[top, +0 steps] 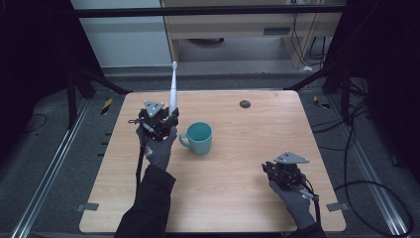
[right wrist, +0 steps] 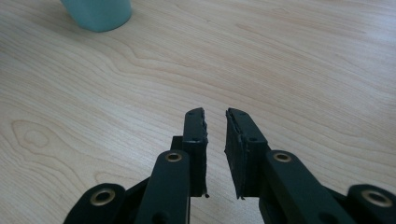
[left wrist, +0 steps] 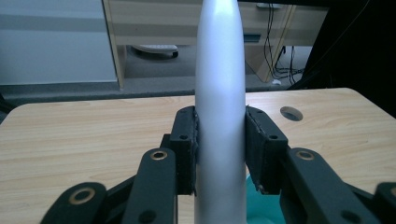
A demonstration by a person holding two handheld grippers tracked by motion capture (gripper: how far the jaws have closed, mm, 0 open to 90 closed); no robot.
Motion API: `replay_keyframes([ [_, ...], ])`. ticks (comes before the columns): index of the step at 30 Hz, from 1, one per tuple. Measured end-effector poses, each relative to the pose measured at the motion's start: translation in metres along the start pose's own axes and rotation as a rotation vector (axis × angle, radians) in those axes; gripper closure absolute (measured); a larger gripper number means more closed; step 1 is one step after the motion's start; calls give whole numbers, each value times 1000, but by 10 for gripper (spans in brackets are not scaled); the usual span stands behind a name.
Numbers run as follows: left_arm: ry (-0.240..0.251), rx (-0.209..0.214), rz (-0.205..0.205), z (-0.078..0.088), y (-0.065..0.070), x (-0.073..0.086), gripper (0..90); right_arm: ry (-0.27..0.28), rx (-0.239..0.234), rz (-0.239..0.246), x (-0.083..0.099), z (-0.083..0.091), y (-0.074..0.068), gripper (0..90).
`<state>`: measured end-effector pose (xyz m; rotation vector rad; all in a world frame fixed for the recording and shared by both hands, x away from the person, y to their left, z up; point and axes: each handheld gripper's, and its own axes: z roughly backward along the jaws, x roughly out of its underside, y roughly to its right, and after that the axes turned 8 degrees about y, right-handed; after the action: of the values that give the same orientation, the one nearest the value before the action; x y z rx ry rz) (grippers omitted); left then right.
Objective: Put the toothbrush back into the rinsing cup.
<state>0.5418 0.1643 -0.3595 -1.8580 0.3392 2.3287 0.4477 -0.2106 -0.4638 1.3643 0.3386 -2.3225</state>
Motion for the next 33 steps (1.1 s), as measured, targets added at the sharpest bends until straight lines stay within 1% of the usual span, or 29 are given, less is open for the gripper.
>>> replay_keyframes([
  [4,18,-8,-9,-7,8,-1,659,-2,0,-15,0,0,0,780],
  [7,25,-3,-15,-13,14,-1,659,0,-1,-13,0,0,0,782],
  [10,26,7,-10,-20,21,1,660,2,1,-16,0,0,1,785],
  [12,23,10,-15,-24,25,2,659,3,0,-22,0,1,1,790],
  [17,34,16,-11,-31,33,4,659,-2,-6,-24,0,0,1,804],
  [19,38,18,-7,-34,36,6,659,-2,-4,-17,0,0,1,804],
  [27,30,26,-4,-46,47,16,659,-3,-9,-19,0,-1,0,804],
  [30,33,25,-7,-49,49,22,659,-5,-8,-20,0,-1,0,803],
  [33,20,32,-17,-52,52,28,659,-6,-10,-15,0,-1,-1,803],
])
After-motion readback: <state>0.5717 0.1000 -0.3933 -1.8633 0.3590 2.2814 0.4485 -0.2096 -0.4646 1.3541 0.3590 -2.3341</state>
